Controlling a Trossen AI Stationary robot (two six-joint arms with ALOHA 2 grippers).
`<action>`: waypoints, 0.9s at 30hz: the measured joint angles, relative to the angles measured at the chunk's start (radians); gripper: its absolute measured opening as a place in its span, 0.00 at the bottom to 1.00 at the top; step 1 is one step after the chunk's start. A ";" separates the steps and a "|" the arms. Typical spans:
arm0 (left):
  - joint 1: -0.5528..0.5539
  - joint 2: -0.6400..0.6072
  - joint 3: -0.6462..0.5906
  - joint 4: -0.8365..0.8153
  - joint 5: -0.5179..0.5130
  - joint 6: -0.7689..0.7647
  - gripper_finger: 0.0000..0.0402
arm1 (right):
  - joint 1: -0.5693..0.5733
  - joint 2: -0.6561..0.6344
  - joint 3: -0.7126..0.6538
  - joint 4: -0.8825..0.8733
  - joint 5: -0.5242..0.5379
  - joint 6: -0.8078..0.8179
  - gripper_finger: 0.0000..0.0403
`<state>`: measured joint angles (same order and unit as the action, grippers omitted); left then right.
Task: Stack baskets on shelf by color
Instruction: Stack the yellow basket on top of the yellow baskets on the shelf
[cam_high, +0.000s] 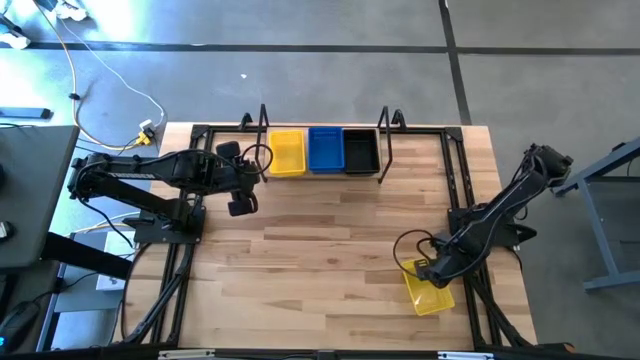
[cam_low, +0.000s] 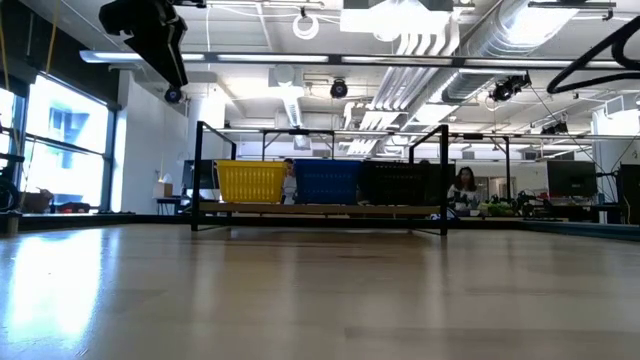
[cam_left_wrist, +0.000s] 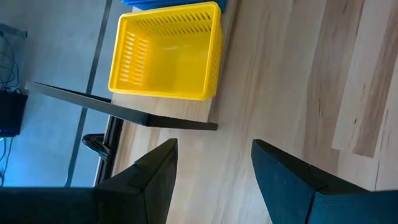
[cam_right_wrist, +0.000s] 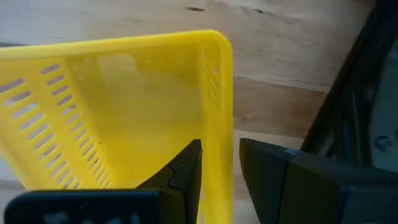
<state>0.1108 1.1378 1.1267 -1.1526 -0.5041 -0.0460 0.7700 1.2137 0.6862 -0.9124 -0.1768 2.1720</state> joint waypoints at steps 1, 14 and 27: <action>0.000 0.000 0.000 0.000 0.000 -0.003 0.49 | 0.002 0.000 -0.008 0.013 0.000 0.004 0.23; -0.005 0.000 0.000 0.108 0.151 -0.041 0.49 | -0.048 0.000 -0.021 0.079 0.062 0.161 0.03; -0.111 0.001 0.000 0.317 0.151 -0.005 0.49 | -0.235 0.001 0.094 0.164 0.361 0.093 0.01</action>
<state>-0.0005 1.1385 1.1271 -0.8355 -0.3533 -0.0511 0.5349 1.2151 0.7804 -0.7483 0.1846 2.2648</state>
